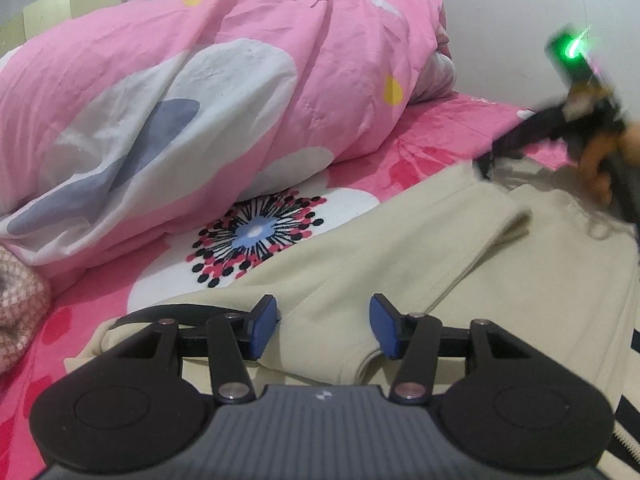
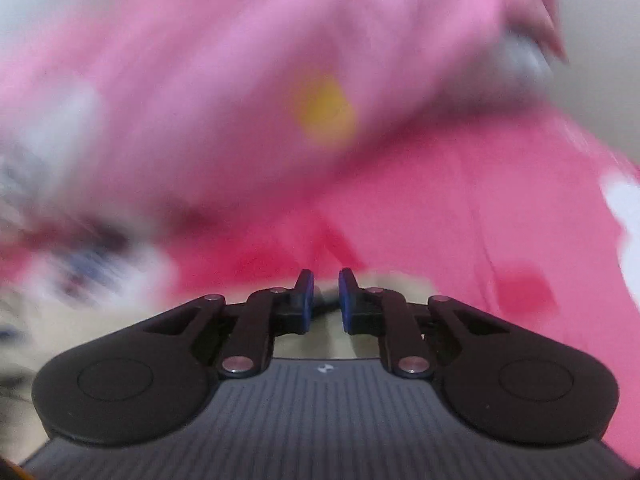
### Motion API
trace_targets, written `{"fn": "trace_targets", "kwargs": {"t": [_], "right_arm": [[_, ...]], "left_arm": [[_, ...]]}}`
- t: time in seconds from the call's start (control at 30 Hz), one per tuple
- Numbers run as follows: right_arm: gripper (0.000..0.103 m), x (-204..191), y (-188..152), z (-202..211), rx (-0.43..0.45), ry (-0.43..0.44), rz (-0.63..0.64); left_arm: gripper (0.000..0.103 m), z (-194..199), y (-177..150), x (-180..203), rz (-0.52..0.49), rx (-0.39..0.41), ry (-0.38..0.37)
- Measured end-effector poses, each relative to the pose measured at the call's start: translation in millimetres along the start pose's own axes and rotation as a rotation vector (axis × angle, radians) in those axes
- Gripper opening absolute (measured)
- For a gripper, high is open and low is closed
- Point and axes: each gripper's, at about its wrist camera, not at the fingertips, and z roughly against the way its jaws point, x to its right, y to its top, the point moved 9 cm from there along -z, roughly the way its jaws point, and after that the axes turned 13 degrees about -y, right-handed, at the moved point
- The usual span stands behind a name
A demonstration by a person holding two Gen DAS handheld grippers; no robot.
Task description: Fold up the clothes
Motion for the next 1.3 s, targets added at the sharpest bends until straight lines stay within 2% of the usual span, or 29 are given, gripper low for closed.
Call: {"fn": "trace_targets", "kwargs": {"t": [0.1, 0.2, 0.27, 0.37, 0.47, 0.57, 0.63, 0.73, 0.87, 1.07, 1.3], "right_arm": [[0.010, 7.8, 7.2, 7.3, -0.006, -0.007, -0.060], [0.012, 7.9, 13.4, 34.1, 0.021, -0.126, 0.068], [0.012, 6.4, 12.3, 69.2, 0.060, -0.119, 0.119], [0.012, 9.1, 4.1, 130.5, 0.115, -0.087, 0.111], [0.012, 7.4, -22.1, 187.9, 0.129, -0.017, 0.060], [0.012, 3.6, -61.5, 224.3, 0.104, 0.045, 0.024], [0.012, -0.6, -88.8, 240.6, 0.092, 0.057, 0.022], [0.012, -10.0, -122.4, 259.2, 0.079, 0.070, 0.009], [0.012, -23.4, -155.3, 282.2, 0.081, 0.124, -0.045], [0.013, -30.6, -197.3, 299.4, 0.061, 0.199, -0.203], [0.013, -23.1, -236.0, 317.8, 0.040, 0.221, -0.332]], "left_arm": [[0.056, -0.3, -0.5, -2.1, 0.012, 0.003, -0.001], [0.058, -1.0, -0.5, -5.0, 0.034, 0.002, -0.010], [0.059, -0.3, 0.2, -6.5, 0.045, 0.004, -0.017], [0.068, 9.3, 4.7, -7.0, 0.062, 0.026, -0.018], [0.070, 34.1, 13.6, -4.1, 0.109, 0.076, -0.025], [0.074, 68.1, 23.6, 2.2, 0.152, 0.119, -0.034], [0.076, 90.8, 27.5, 9.0, 0.154, 0.124, -0.033], [0.078, 122.5, 22.7, 19.2, 0.165, 0.085, -0.028], [0.080, 168.7, 1.6, 31.0, 0.194, 0.045, -0.056], [0.082, 229.3, -45.2, 51.4, 0.261, 0.025, -0.111], [0.084, 252.1, -106.4, 84.4, 0.349, -0.008, -0.175]]}}
